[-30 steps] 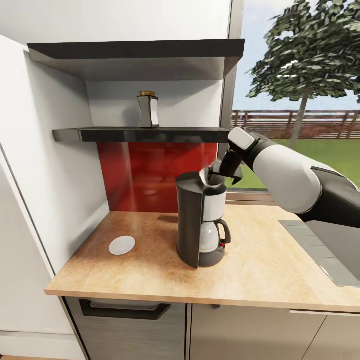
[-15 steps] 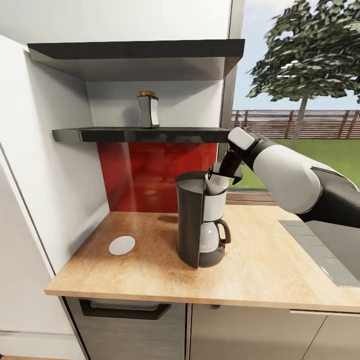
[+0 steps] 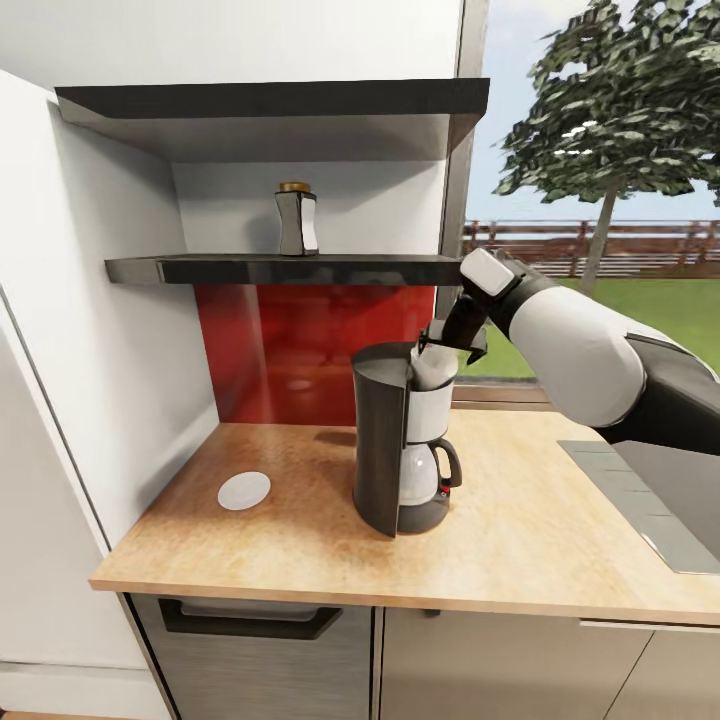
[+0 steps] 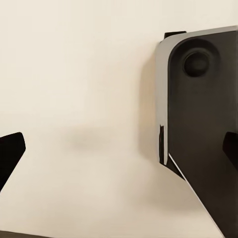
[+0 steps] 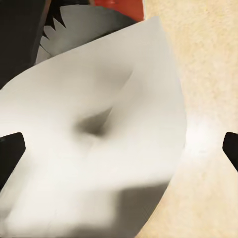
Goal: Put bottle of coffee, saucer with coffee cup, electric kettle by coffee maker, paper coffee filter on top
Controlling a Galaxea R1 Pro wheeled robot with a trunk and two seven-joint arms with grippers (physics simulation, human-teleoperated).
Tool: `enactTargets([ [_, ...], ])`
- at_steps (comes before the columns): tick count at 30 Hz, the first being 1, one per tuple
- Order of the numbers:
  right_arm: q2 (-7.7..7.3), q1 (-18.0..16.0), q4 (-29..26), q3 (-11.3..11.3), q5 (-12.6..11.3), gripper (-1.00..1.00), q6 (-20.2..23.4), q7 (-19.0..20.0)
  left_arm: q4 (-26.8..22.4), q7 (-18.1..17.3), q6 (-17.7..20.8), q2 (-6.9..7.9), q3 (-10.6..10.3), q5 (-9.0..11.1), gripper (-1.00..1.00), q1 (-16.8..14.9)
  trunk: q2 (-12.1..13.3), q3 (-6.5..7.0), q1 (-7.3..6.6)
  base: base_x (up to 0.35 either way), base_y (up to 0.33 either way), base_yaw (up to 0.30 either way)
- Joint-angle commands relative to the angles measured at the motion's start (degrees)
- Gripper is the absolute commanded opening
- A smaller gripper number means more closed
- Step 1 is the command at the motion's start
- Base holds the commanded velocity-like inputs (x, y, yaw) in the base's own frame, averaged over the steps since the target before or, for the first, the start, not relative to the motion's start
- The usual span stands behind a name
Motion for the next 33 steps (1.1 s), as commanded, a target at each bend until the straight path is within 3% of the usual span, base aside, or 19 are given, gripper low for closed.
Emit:
enactTargets([
  [1, -0.01, 0.0, -0.27, -0.22, -0.48, 1.0, 0.09, -0.6, 0.1, 0.22, -0.25, -0.01, 0.12, -0.54, 1.0, -0.04, -0.05, -0.05, 0.02, 0.0, 0.0, 0.0],
  [13, -0.44, 0.0, -3.9, -0.21, -0.57, 1.0, 0.09, -0.65, 0.05, 0.22, -0.25, 0.04, 0.02, -0.54, 1.0, -0.05, -0.05, -0.05, 0.02, 0.0, 0.0, 0.0],
  [33, -0.55, -0.01, -3.82, -0.14, -0.4, 1.0, 0.09, -0.68, 0.04, 0.22, -0.25, 0.18, 0.02, -0.54, 1.0, -0.05, -0.05, -0.05, 0.02, 0.0, 0.0, 0.0],
])
